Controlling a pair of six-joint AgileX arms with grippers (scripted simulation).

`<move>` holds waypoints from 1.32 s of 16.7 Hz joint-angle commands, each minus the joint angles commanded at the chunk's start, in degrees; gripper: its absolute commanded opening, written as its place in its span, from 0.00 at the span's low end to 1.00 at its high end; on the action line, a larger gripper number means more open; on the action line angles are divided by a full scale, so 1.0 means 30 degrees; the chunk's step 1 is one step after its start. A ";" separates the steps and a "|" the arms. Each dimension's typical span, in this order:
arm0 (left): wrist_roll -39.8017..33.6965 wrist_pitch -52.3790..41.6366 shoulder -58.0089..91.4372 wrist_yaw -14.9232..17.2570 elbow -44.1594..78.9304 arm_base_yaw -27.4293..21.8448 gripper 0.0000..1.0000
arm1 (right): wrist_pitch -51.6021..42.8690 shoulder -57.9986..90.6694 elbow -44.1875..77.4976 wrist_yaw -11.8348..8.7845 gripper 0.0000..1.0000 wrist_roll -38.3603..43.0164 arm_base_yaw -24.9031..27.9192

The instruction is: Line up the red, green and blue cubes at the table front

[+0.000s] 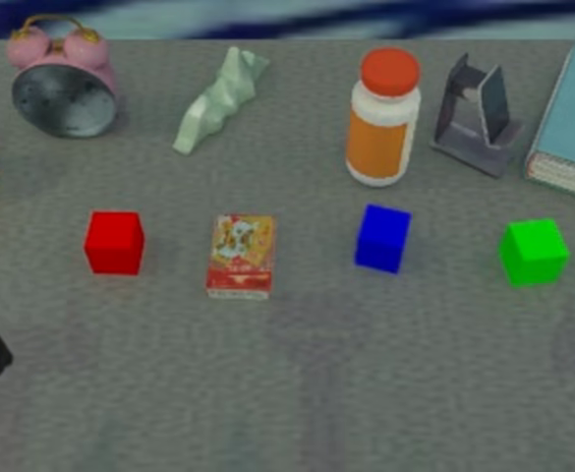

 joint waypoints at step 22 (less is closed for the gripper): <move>-0.2459 -1.7514 3.1679 -0.0039 2.4888 -0.3299 1.00 | 0.0000 0.0000 0.0000 0.0000 1.00 0.0000 0.0000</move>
